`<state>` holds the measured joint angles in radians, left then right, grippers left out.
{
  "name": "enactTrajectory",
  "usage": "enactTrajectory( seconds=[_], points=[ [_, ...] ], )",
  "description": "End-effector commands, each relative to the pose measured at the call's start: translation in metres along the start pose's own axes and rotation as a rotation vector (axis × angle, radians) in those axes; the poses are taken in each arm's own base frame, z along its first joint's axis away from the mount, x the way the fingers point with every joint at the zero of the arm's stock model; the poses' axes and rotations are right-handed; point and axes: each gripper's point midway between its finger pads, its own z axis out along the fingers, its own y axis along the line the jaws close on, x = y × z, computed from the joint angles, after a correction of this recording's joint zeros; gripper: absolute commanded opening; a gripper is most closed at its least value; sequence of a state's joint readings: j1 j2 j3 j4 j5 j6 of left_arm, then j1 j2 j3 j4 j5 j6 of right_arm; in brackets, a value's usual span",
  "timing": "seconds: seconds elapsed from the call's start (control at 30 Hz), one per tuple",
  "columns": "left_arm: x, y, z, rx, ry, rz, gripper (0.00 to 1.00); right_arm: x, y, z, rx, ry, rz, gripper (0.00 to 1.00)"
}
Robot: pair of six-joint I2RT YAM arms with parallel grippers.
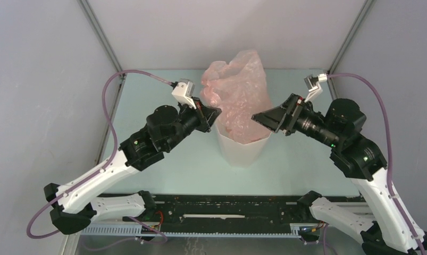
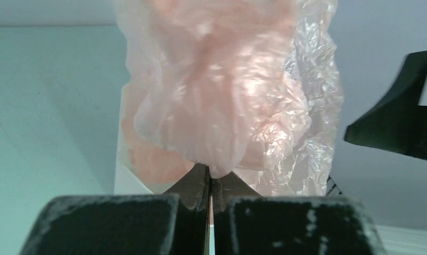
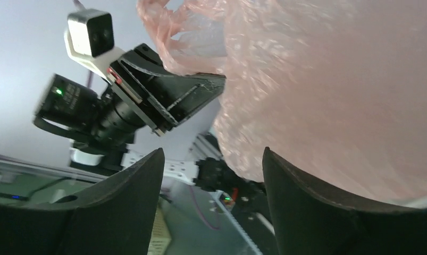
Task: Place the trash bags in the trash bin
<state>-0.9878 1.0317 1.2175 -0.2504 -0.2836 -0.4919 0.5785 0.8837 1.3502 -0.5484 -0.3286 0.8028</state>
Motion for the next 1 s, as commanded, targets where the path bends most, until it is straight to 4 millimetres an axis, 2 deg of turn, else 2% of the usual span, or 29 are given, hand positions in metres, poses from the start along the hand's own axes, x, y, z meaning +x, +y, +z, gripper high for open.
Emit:
enactTrajectory(
  seconds=[0.0,0.23,0.37,0.43,0.47,0.53,0.6,0.73,0.87,0.97],
  points=[
    [-0.008,0.002,-0.001,-0.039,0.005,-0.055,0.00,0.005,-0.031,-0.012,0.110,0.046,-0.178,0.74],
    [0.000,0.003,-0.003,-0.035,0.023,-0.076,0.00,-0.032,-0.038,0.011,0.197,0.011,-0.281,0.70],
    [0.003,0.004,-0.004,-0.031,0.032,-0.055,0.00,-0.042,-0.059,0.035,0.266,0.019,-0.326,0.71],
    [0.004,0.005,-0.002,-0.036,0.047,-0.032,0.00,-0.034,-0.080,0.049,0.310,0.057,-0.311,0.71],
    [0.005,0.005,-0.001,-0.039,0.057,-0.016,0.00,-0.028,-0.090,0.055,0.325,0.087,-0.301,0.68],
    [0.004,0.005,0.002,-0.048,0.075,0.017,0.00,-0.009,-0.108,0.064,0.345,0.165,-0.284,0.50],
    [0.003,0.005,0.003,-0.054,0.082,0.043,0.00,0.010,-0.126,0.065,0.389,0.236,-0.265,0.44],
    [0.003,0.002,0.011,-0.044,0.093,0.084,0.00,0.042,-0.154,0.063,0.460,0.308,-0.249,0.43],
    [0.016,0.006,0.028,-0.084,0.140,0.088,0.00,0.051,-0.170,0.072,0.511,0.329,-0.240,0.43],
    [0.030,0.012,0.042,-0.116,0.192,0.098,0.00,0.058,-0.191,0.080,0.574,0.359,-0.247,0.44]
  ],
)
